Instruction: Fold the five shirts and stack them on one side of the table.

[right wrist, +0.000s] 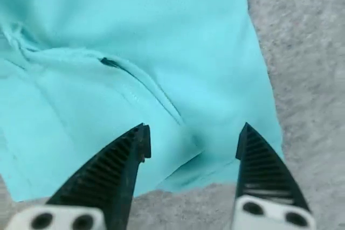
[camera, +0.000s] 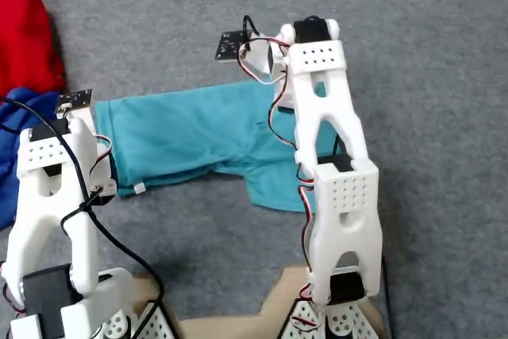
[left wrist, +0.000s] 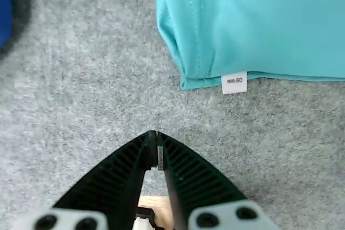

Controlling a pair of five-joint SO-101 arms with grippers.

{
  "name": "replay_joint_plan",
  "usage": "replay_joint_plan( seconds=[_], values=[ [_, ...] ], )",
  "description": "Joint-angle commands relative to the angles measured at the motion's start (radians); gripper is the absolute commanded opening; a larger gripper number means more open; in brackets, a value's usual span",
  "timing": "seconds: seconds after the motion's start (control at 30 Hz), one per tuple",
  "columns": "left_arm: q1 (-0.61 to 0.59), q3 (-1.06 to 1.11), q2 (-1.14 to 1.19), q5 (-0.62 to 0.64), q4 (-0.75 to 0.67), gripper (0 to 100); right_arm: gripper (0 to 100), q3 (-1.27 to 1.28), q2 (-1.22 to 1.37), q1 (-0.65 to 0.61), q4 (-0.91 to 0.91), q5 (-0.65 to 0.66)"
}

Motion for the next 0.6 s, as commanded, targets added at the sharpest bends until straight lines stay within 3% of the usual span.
replay_joint_plan(
  seconds=[0.0, 0.17, 0.57],
  values=[
    [-0.006, -0.04, -0.001, -0.011, 0.012, 2, 23.7, -0.058, -0.01, 0.016, 0.064, 0.008],
    [-0.006, -0.04, -0.001, -0.011, 0.012, 2, 14.0, 0.11, -0.09, 0.028, 0.064, -0.017],
    [-0.003, -0.051, -0.001, -0.011, 0.005, 2, 13.8, 0.989, -0.634, -0.045, -0.12, -0.011]
  ],
)
